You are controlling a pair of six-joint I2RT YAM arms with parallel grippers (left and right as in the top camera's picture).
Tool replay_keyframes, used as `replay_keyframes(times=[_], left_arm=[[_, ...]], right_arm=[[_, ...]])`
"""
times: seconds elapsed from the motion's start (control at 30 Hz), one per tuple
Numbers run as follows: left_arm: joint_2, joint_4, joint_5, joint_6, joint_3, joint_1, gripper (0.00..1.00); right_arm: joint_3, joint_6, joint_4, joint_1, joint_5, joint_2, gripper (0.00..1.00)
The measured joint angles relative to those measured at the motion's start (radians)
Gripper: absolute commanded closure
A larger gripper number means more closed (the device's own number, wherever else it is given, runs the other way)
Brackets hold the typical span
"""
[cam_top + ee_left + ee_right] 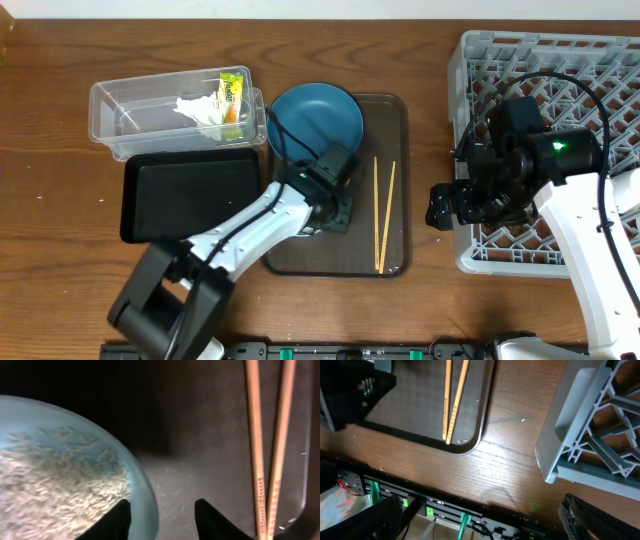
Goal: Sort waste into correct bins and load items into the dishwasher rack
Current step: 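Grasp the light-blue rice bowl rim with the left gripper, then tip the rice bowl over the black tray to pour out rice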
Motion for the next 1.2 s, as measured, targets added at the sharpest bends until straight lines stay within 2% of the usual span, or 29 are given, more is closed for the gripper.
replay_keyframes(times=[0.23,0.43,0.67,0.9,1.2], left_arm=[[0.043,0.007,-0.012,-0.002,0.0,-0.022,0.94],[0.017,-0.011,-0.039,0.003,0.006,-0.022,0.94],[-0.085,-0.11,-0.025,0.003,0.018,0.013,0.94],[-0.273,-0.182,0.095,0.049,0.018,0.208,0.94],[-0.295,-0.188,0.506,0.248,0.018,0.612,0.94]], right_arm=[[0.0,0.0,-0.001,0.0,0.0,0.0,0.01],[0.0,0.0,-0.005,0.0,0.0,0.0,0.01],[0.0,0.0,-0.006,0.0,0.0,0.0,0.01],[0.0,0.0,-0.006,0.0,0.0,0.0,0.01],[0.0,0.0,-0.006,0.0,0.0,0.0,0.01]])
